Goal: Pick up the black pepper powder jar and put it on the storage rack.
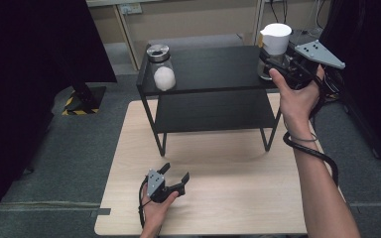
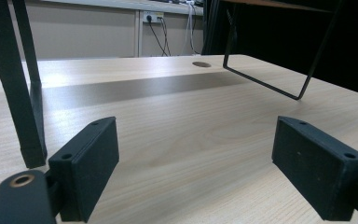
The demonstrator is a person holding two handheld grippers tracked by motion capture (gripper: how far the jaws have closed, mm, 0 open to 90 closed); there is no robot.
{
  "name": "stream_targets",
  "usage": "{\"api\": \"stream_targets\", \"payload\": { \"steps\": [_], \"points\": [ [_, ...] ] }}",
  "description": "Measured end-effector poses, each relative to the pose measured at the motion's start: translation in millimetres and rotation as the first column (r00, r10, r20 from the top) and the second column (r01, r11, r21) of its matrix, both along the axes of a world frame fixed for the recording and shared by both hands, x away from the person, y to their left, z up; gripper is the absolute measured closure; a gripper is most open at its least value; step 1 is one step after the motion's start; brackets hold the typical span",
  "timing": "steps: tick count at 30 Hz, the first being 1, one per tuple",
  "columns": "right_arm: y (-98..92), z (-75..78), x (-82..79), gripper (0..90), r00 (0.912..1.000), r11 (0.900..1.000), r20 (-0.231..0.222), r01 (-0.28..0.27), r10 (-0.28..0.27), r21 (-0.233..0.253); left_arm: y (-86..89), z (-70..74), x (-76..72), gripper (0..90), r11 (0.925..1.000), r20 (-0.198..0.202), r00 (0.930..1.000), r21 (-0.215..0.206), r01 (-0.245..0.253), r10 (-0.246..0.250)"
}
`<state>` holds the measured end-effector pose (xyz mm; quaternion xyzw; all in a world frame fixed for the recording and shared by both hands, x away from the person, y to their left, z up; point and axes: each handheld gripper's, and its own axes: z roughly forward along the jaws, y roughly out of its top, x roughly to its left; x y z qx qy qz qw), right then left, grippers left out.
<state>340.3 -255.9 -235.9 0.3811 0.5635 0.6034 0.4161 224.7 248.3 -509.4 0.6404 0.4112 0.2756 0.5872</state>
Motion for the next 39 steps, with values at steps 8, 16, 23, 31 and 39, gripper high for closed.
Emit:
{"api": "stream_targets", "payload": {
  "steps": [8,16,23,31,39],
  "points": [
    [-0.5,0.4,0.8,30.4,1.0000,1.000,-0.003,-0.001,0.001,0.004,0.1,0.1,0.1,14.1,1.0000,-0.001,1.0000,0.000,0.000,0.000],
    [-2.0,1.0,2.1,30.4,1.0000,1.000,-0.007,-0.007,0.007,0.011,0.2,0.1,0.2,14.0,1.0000,-0.001,1.0000,-0.001,0.001,-0.001],
    [-2.9,2.1,2.8,27.6,0.9998,1.000,-0.009,-0.015,0.015,0.007,0.2,0.0,0.2,14.0,1.0000,-0.001,1.0000,-0.001,0.001,-0.001],
    [-2.9,5.1,0.9,15.7,0.9997,1.000,-0.005,-0.024,0.023,-0.014,0.2,0.1,0.2,14.0,1.0000,-0.002,1.0000,-0.001,0.001,-0.001],
    [-7.1,4.7,-3.1,12.4,0.9994,0.999,-0.015,-0.031,0.030,-0.022,0.2,0.2,0.3,14.0,1.0000,-0.002,1.0000,0.000,0.001,-0.001]
  ]
}}
